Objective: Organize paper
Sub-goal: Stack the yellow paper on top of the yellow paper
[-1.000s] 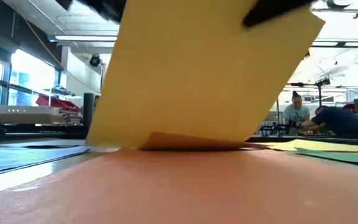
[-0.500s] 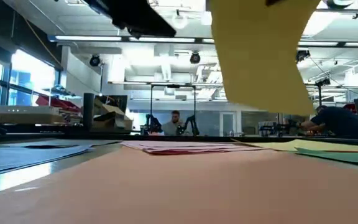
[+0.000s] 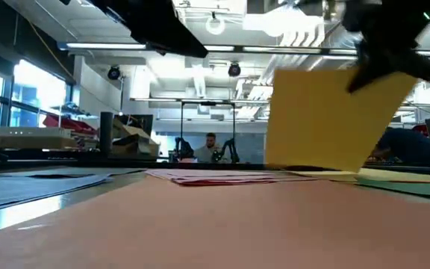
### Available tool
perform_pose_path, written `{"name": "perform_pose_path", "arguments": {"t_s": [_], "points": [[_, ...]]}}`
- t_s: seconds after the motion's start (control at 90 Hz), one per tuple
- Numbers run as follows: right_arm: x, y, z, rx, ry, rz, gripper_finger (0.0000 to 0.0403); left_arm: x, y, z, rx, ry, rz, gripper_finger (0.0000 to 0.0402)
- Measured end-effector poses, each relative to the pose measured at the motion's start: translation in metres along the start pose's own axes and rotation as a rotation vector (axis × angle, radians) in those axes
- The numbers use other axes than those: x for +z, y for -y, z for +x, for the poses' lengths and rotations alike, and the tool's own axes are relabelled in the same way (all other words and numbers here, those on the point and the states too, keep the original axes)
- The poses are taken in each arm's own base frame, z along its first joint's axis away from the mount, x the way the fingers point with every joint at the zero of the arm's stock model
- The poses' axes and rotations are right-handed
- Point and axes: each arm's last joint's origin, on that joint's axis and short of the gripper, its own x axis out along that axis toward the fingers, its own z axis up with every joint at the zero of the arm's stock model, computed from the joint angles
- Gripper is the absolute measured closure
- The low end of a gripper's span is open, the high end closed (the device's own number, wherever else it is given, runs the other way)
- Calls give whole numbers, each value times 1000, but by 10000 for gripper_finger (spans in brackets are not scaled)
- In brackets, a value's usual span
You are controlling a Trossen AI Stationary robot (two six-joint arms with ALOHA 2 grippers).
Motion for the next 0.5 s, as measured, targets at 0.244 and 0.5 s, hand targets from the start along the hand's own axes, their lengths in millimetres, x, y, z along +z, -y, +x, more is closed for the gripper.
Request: {"name": "perform_pose_path", "arguments": {"t_s": [0.244,0.5], "points": [[4,-1,9,17,-40,-5,403,0,0,0,3,4,-8,394],[-2,27,31,13,-207,79,403,-2,1,2,1,-8,-6,394]]}}
